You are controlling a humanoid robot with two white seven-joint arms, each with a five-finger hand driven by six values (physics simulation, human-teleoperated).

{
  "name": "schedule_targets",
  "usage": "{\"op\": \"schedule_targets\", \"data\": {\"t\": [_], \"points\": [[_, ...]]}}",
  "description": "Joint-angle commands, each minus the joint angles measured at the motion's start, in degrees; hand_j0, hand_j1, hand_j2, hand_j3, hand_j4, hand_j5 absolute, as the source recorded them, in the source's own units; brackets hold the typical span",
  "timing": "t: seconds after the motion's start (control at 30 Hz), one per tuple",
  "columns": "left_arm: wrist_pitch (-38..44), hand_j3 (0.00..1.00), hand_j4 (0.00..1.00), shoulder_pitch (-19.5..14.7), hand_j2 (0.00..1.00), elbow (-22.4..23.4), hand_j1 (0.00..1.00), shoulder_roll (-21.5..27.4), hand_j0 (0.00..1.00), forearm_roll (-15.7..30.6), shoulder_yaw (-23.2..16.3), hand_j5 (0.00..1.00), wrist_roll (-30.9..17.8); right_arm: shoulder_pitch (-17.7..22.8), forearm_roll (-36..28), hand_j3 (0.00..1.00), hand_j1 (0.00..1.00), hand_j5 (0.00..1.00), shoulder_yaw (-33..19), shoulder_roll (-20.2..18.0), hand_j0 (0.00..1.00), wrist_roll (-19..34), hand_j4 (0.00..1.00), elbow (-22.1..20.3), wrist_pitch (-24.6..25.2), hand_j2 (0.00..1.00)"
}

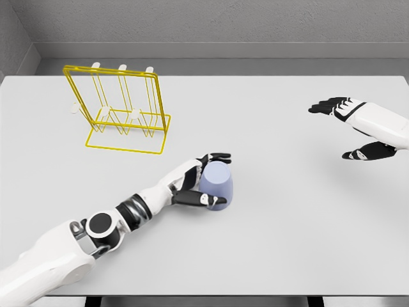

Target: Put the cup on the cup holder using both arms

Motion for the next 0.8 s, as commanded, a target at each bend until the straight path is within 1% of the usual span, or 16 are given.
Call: {"op": "schedule_targets", "data": {"t": [0.0,0.23,0.37,0.47,0.57,0.77], "points": [[-0.1,0.67,0.67,0.0,0.67,0.1,0.67,-0.4,0.67,0.1,0.0,0.67,0.0,0.0,-0.4,1.0,1.0,1.0,0.0,-0.1,1.0,0.0,1.0,0.0,0.2,1.0],[-0.3,0.67,0.67,-0.1,0.67,0.4,0.67,-0.4,0.67,0.1,0.2,0.67,0.1,0.2,-0.5,1.0,1.0,1.0,0.0,-0.1,1.0,0.0,1.0,0.0,0.2,1.0],[-0.3,0.68,0.68,-0.3,0.68,-0.3,0.68,-0.2,0.68,0.2,0.4,0.68,0.0,0.2,-0.5,1.0,1.0,1.0,0.0,-0.1,1.0,0.0,1.0,0.0,0.2,1.0],[-0.4,0.68,0.68,-0.3,0.68,-2.4,0.68,0.5,0.68,0.2,1.1,0.68,0.1,0.2,-0.5,1.0,1.0,1.0,0.0,-0.1,1.0,0.0,1.0,0.0,0.2,1.0],[-2.0,0.68,0.68,-0.2,0.68,-3.6,0.68,2.3,0.68,0.3,1.4,0.68,0.1,0.2,-0.5,1.0,1.0,1.0,0.0,-0.1,1.0,0.0,1.0,0.0,0.2,1.0],[-2.2,0.68,0.68,0.1,0.68,-7.5,0.68,5.6,0.68,0.3,2.1,0.68,0.1,0.2,-0.5,1.0,1.0,1.0,0.0,-0.1,1.0,0.0,1.0,0.0,0.2,1.0]]}}
